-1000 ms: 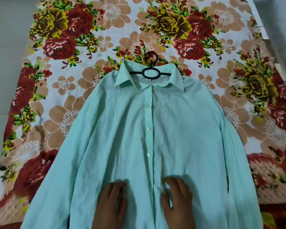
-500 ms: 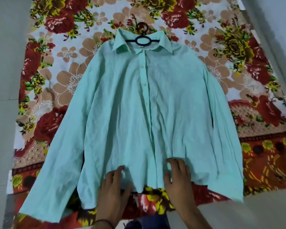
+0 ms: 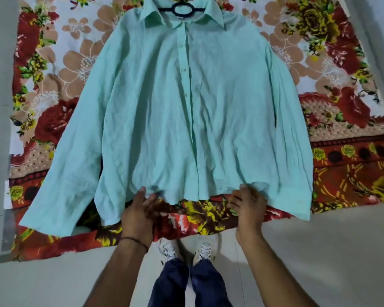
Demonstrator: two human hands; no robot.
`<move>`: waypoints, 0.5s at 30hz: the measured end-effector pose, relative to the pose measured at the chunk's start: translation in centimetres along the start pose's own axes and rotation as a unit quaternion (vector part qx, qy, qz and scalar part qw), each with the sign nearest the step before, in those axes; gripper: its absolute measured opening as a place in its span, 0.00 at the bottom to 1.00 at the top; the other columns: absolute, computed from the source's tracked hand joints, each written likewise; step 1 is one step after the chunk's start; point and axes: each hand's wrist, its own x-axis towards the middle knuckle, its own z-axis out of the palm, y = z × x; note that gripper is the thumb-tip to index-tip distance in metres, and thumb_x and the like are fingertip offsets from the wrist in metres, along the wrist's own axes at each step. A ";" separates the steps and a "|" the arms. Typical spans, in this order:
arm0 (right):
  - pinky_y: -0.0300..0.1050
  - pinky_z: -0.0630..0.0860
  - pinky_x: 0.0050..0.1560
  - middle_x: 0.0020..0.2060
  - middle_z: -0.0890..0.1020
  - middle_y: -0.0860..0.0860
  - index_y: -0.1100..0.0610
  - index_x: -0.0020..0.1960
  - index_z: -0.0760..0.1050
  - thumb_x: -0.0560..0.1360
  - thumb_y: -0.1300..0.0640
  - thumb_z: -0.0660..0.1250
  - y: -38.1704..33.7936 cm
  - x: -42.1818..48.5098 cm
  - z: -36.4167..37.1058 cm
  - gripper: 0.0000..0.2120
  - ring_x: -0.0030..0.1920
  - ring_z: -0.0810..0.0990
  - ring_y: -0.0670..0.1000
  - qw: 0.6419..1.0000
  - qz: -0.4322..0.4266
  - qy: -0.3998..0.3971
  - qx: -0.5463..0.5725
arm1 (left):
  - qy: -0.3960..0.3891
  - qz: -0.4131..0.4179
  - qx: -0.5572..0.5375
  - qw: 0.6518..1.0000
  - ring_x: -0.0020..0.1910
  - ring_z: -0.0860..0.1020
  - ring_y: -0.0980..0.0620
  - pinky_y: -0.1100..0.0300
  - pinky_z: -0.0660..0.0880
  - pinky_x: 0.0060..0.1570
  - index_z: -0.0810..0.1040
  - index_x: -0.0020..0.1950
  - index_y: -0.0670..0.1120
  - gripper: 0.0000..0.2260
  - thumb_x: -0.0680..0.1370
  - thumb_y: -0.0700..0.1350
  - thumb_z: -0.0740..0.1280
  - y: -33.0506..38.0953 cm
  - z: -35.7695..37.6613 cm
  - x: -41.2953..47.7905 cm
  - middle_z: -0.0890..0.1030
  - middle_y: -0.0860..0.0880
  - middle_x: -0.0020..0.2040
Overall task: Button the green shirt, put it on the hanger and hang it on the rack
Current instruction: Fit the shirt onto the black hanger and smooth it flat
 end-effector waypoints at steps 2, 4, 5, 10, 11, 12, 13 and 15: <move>0.43 0.79 0.34 0.46 0.83 0.58 0.61 0.60 0.74 0.80 0.52 0.67 -0.7 0.8 -0.1 0.14 0.41 0.84 0.56 0.999 0.018 -0.017 0.029 | 0.022 -0.031 -0.074 0.997 0.28 0.76 0.55 0.64 0.70 0.25 0.74 0.47 0.47 0.07 0.80 0.50 0.66 0.5 0.1 0.6 0.79 0.51 0.34; 0.41 0.77 0.31 0.41 0.82 0.56 0.59 0.54 0.75 0.80 0.53 0.67 -1.7 1.2 -0.4 0.09 0.37 0.83 0.54 0.999 0.015 -0.042 0.030 | 0.024 -0.028 -0.107 0.994 0.24 0.69 0.56 0.65 0.66 0.22 0.71 0.41 0.48 0.10 0.78 0.49 0.68 0.8 -0.1 1.4 0.73 0.52 0.31; 0.41 0.76 0.30 0.38 0.80 0.54 0.57 0.50 0.75 0.80 0.55 0.66 -2.3 1.5 -0.6 0.05 0.34 0.81 0.52 0.998 0.012 -0.045 0.037 | 0.025 -0.013 -0.112 0.993 0.23 0.68 0.56 0.65 0.65 0.22 0.70 0.39 0.49 0.11 0.79 0.47 0.67 1.3 -0.1 1.4 0.71 0.52 0.30; 0.45 0.79 0.36 0.44 0.80 0.52 0.57 0.53 0.75 0.80 0.58 0.64 -6.5 3.3 -3.7 0.04 0.41 0.81 0.53 0.991 0.003 0.050 0.123 | 0.024 0.095 -0.175 0.980 0.36 0.78 0.53 0.57 0.79 0.42 0.78 0.50 0.49 0.04 0.76 0.43 0.66 4.9 -1.6 0.5 0.81 0.50 0.42; 0.46 0.79 0.39 0.45 0.79 0.51 0.57 0.55 0.74 0.80 0.58 0.64 -7.1 3.8 -4.5 0.06 0.44 0.81 0.54 0.988 0.003 0.061 0.139 | 0.009 0.095 -0.188 0.978 0.39 0.77 0.51 0.53 0.79 0.47 0.78 0.54 0.49 0.09 0.74 0.44 0.67 5.5 -2.2 0.6 0.80 0.49 0.47; 0.47 0.80 0.40 0.47 0.79 0.52 0.57 0.56 0.74 0.80 0.57 0.64 -7.6 4.3 -5.3 0.07 0.46 0.81 0.55 0.986 0.001 0.070 0.149 | 0.003 0.092 -0.200 0.976 0.43 0.78 0.50 0.49 0.78 0.51 0.78 0.59 0.48 0.14 0.74 0.45 0.68 5.9 -2.6 0.6 0.80 0.48 0.52; 0.47 0.80 0.42 0.49 0.79 0.52 0.57 0.57 0.74 0.80 0.56 0.63 -8.1 4.6 -5.8 0.08 0.49 0.81 0.56 0.985 0.000 0.069 0.159 | 0.005 0.086 -0.210 0.974 0.47 0.79 0.49 0.46 0.78 0.54 0.77 0.63 0.48 0.17 0.74 0.46 0.68 6.2 -2.7 0.5 0.80 0.47 0.56; 0.49 0.80 0.45 0.55 0.80 0.54 0.56 0.58 0.75 0.81 0.53 0.61 -8.2 4.9 -6.4 0.10 0.52 0.82 0.57 0.985 0.010 0.048 0.164 | -0.014 0.067 -0.223 0.972 0.56 0.79 0.45 0.41 0.77 0.57 0.79 0.63 0.47 0.16 0.75 0.47 0.67 6.2 -2.6 0.2 0.80 0.47 0.59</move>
